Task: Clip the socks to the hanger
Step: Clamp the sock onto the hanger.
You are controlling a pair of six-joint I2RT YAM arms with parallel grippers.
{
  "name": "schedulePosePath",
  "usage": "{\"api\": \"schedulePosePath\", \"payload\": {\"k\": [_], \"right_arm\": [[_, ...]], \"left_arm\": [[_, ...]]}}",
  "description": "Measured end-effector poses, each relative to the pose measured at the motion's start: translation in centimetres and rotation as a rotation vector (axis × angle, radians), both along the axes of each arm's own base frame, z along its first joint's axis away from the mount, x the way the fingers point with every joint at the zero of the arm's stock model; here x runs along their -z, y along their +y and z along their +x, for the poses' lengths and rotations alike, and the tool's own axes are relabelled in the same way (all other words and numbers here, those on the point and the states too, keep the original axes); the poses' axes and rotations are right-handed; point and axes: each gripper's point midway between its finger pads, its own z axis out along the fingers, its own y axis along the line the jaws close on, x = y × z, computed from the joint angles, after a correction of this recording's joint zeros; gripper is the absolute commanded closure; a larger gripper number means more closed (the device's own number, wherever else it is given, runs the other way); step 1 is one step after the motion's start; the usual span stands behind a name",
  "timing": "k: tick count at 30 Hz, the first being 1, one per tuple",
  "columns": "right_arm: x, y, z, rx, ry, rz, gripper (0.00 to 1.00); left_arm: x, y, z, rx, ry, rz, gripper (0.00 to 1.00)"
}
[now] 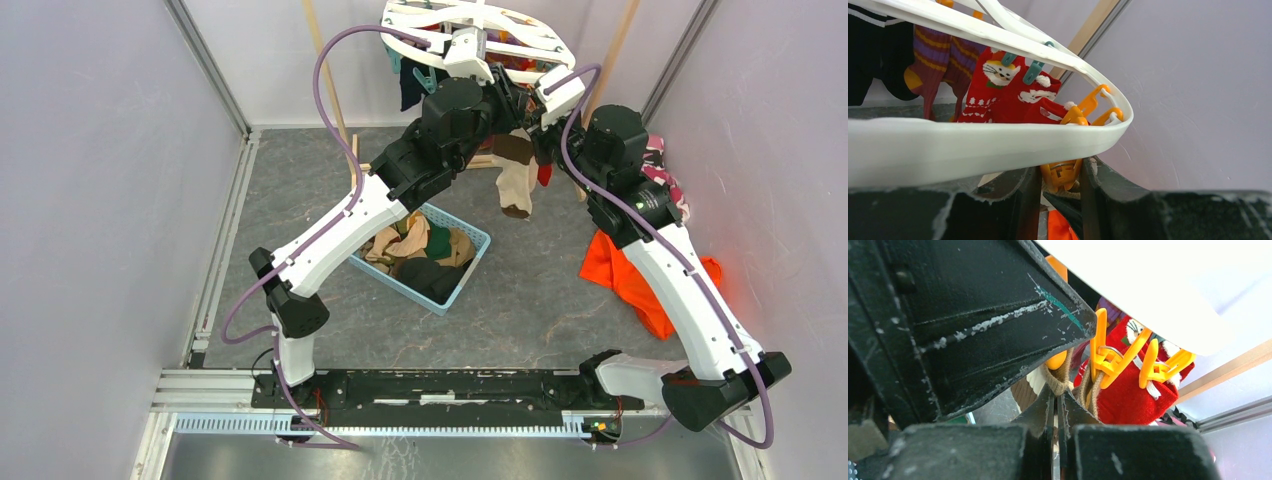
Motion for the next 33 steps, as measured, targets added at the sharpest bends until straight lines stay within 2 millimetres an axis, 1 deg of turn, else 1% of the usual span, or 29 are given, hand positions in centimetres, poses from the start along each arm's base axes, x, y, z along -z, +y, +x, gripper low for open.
{"api": "schedulePosePath", "payload": {"k": [9,19,25,31,33], "right_arm": [[-0.3,0.1,-0.1,-0.005,-0.005,0.011,1.00],[-1.2,0.3,-0.7,-0.024,-0.025,0.039,1.00],[-1.3,0.6,-0.8,-0.036,-0.020,0.059,1.00],[-1.3,0.7,-0.9,-0.040,-0.014,0.071,1.00],[-1.3,0.7,-0.9,-0.040,-0.013,0.072,1.00]], "left_arm": [[0.0,0.0,0.0,-0.001,0.000,0.001,0.98],[0.4,0.2,0.1,-0.005,0.006,0.008,0.98],[0.5,0.2,0.1,-0.006,0.007,0.010,0.98],[0.9,0.2,0.2,-0.008,0.013,0.016,0.93],[0.9,0.2,0.2,-0.009,0.014,0.014,0.85]]}}
